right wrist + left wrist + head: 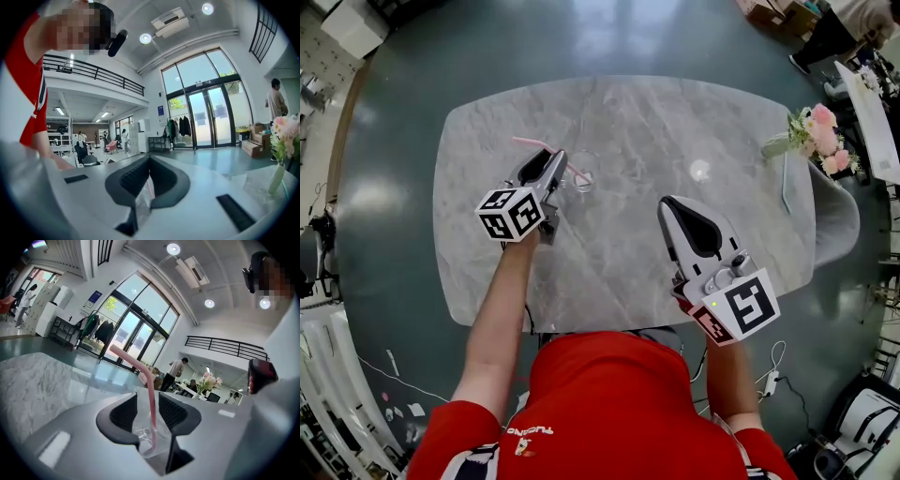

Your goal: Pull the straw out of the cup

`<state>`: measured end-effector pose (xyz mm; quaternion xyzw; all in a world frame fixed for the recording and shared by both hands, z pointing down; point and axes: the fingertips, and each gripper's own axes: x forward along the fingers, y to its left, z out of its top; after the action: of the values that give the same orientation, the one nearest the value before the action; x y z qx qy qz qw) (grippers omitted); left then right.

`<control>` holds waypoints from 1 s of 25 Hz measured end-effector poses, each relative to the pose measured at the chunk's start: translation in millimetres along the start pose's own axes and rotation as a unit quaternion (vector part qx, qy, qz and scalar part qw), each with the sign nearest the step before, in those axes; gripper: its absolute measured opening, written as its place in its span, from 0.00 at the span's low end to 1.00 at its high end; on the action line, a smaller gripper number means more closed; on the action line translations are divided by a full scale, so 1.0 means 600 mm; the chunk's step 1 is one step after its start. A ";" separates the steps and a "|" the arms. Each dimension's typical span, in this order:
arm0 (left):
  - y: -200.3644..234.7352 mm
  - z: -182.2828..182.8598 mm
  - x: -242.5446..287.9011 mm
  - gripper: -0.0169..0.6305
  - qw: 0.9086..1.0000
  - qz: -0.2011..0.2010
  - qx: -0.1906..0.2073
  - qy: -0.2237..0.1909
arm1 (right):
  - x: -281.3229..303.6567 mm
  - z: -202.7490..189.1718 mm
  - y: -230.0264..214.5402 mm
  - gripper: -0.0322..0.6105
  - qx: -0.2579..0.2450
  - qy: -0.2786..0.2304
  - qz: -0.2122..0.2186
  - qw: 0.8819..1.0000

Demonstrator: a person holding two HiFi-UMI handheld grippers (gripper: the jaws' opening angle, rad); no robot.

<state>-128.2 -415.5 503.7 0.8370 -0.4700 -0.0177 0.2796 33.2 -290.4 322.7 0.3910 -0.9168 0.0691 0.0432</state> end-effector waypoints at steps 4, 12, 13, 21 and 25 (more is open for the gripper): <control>-0.002 0.004 -0.002 0.18 1.000 0.000 0.001 -0.006 | -0.001 -0.002 -0.005 0.05 0.004 0.001 -0.004 1.000; -0.016 0.010 -0.004 0.08 1.000 -0.004 0.023 -0.011 | 0.001 -0.005 -0.011 0.05 0.008 -0.001 -0.004 1.000; -0.019 0.011 -0.004 0.07 1.000 -0.004 0.028 -0.012 | 0.001 -0.006 -0.011 0.05 0.008 -0.001 -0.004 1.000; -0.046 0.038 -0.019 0.07 0.998 -0.015 0.043 -0.035 | -0.004 -0.006 -0.011 0.05 0.011 -0.005 -0.003 1.000; -0.084 0.065 -0.036 0.07 0.996 -0.029 0.063 -0.054 | -0.010 -0.001 -0.009 0.05 0.010 -0.011 -0.002 1.000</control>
<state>-112.5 -395.9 441.4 0.8642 -0.4598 -0.0412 0.2002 41.3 -289.9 323.3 0.3938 -0.9157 0.0742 0.0297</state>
